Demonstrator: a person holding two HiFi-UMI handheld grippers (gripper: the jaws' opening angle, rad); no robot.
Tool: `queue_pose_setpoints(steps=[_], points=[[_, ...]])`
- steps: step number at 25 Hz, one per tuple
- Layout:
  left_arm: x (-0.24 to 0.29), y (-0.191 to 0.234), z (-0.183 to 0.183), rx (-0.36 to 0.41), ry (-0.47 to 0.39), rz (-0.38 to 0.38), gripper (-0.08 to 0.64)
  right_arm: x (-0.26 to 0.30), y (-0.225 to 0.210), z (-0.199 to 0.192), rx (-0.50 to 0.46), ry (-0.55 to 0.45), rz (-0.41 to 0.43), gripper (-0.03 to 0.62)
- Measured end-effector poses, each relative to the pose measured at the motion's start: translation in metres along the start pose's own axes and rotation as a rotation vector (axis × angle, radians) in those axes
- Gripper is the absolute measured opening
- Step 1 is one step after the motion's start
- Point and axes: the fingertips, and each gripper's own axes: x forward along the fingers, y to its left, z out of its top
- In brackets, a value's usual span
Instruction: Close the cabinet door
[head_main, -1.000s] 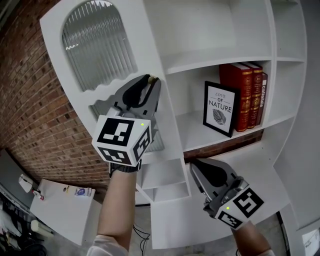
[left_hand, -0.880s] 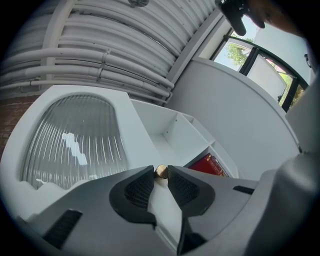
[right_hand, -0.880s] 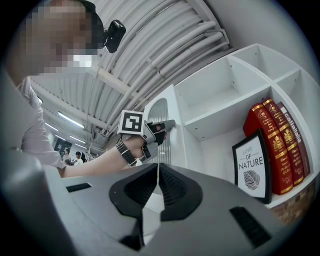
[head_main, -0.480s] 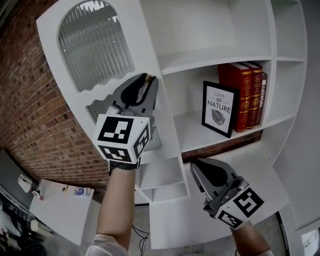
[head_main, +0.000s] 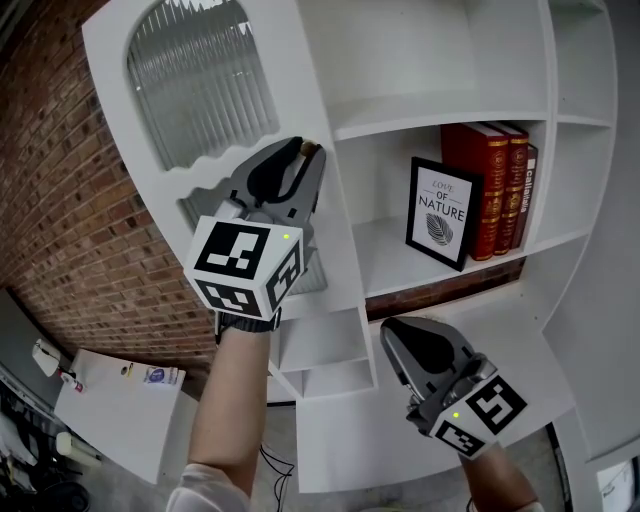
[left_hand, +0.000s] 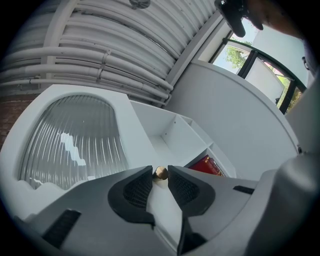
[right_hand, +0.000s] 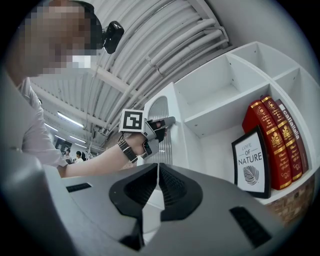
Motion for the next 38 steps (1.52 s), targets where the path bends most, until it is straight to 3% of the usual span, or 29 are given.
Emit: queue_pose_setpoints(steps=[8,20,29,38], points=[[-0.028,-0.011,0.012,-0.016,-0.044,-0.021,0.097,-0.001,0.013,-0.003,-0.002,0.008,-0.001,0.02],[-0.106,-0.035,-0.018,-0.124,0.011,-0.061,0.094,0.004,0.038,-0.019,-0.017,0.042,-0.058,0.02],[-0.17,-0.064,-0.037,-0.201,0.039,-0.107,0.038,0.004,0.07,-0.03,-0.061,0.047,-0.14,0.02],[-0.229,-0.094,-0.056,-0.301,0.069,-0.197,0.011,-0.001,0.107,-0.046,-0.057,0.072,-0.186,0.02]])
